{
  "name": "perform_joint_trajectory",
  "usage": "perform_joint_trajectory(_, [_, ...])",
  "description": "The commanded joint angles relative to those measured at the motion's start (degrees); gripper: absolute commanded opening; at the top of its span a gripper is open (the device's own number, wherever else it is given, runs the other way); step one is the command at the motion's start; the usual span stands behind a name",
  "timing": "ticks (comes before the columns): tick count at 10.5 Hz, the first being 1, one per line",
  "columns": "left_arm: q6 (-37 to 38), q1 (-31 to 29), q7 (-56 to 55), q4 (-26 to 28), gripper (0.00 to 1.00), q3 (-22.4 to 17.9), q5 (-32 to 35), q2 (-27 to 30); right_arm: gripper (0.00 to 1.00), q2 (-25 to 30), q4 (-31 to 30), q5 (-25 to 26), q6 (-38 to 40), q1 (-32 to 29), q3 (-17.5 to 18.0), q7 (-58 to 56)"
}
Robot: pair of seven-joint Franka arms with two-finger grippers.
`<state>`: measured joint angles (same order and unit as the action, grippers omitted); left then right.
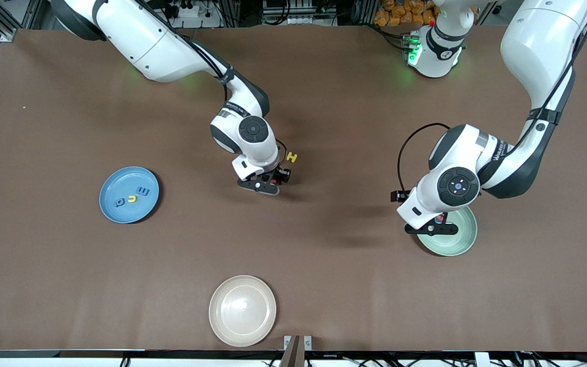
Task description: Sort upper and lower case letters into plates
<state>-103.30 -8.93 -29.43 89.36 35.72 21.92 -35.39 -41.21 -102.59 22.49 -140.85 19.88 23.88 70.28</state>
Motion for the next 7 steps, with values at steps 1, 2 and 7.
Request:
perform_joint_trajectory(1, [0.2, -0.7, 0.3, 1.8, 1.00, 0.5, 0.2, 1.9, 0.53, -0.4, 0.3, 1.6, -0.6, 0.7, -0.6, 1.8])
perform_joint_trajectory(2, [0.2, -0.6, 0.2, 2.0, 1.00, 0.6, 0.2, 1.9, 0.47, -0.4, 0.3, 1.5, -0.5, 0.6, -0.6, 1.8])
perform_joint_trajectory(7, [0.2, -0.2, -0.4, 2.2, 1.00, 0.7, 0.2, 1.9, 0.31, -0.5, 0.3, 1.5, -0.5, 0.6, -0.6, 1.8])
